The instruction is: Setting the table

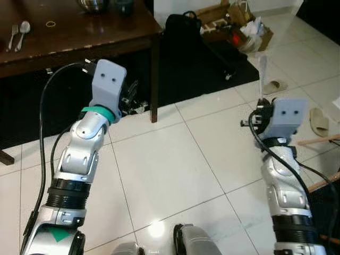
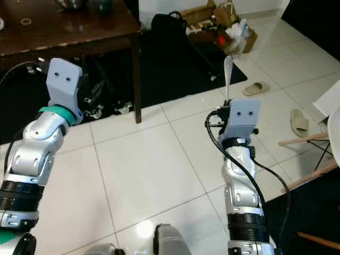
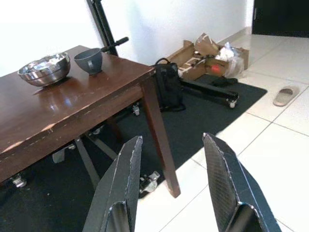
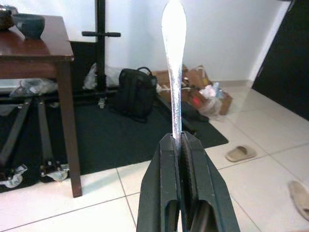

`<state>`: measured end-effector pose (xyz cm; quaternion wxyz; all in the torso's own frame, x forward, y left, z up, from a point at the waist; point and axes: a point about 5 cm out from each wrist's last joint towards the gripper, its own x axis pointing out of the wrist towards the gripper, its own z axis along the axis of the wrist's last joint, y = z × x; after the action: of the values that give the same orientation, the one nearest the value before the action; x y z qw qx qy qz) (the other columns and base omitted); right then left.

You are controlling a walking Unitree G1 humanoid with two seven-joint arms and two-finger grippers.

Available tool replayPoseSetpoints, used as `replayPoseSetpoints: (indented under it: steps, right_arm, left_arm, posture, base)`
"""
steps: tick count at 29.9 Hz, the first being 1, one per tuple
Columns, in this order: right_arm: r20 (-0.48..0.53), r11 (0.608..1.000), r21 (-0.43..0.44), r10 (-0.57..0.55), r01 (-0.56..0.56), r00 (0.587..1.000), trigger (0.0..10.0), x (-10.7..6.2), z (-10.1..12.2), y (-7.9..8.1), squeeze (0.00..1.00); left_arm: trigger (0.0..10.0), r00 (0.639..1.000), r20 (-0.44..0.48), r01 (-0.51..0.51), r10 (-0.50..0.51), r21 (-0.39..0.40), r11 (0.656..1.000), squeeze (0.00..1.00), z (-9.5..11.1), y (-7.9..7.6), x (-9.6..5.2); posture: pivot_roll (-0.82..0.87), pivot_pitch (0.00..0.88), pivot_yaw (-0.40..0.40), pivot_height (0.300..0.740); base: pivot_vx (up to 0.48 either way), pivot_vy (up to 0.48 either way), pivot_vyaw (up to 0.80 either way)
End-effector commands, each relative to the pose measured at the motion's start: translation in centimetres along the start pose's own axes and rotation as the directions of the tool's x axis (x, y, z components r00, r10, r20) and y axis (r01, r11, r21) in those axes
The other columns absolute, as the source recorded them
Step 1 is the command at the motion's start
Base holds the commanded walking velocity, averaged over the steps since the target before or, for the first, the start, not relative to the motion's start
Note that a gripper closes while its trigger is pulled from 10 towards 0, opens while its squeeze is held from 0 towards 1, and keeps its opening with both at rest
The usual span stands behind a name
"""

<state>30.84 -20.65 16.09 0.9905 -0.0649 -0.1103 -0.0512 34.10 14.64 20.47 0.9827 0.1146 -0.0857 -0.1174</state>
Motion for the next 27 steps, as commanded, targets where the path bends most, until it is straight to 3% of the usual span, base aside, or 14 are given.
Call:
replayPoseSetpoints:
  steps: [1,10,27]
  right_arm:
    - [0.050,0.998,0.033,0.058,-0.060,0.997,10.0,0.2,1.1,0.7,0.00]
    - [0.120,0.975,0.090,0.194,-0.205,0.974,10.0,0.4,2.8,3.3,0.00]
    - [0.118,0.979,0.074,0.182,-0.191,0.976,10.0,1.2,3.0,3.2,0.00]
  left_arm:
    - [10.0,1.000,-0.014,-0.003,0.004,0.007,1.000,0.00,-0.3,-0.1,0.0]
    - [10.0,1.000,-0.013,-0.014,0.014,0.008,1.000,0.00,-0.4,-0.1,0.0]
    - [10.0,0.999,-0.001,-0.033,0.033,0.007,0.999,0.00,-0.3,-0.1,0.1]
  posture:
    - [0.01,0.069,0.049,0.740]
    - [0.01,0.066,0.045,0.740]
    - [0.02,0.045,0.035,0.740]
  base:
    - [0.465,0.000,0.00]
    - [0.464,0.000,0.00]
    - [0.459,0.000,0.00]
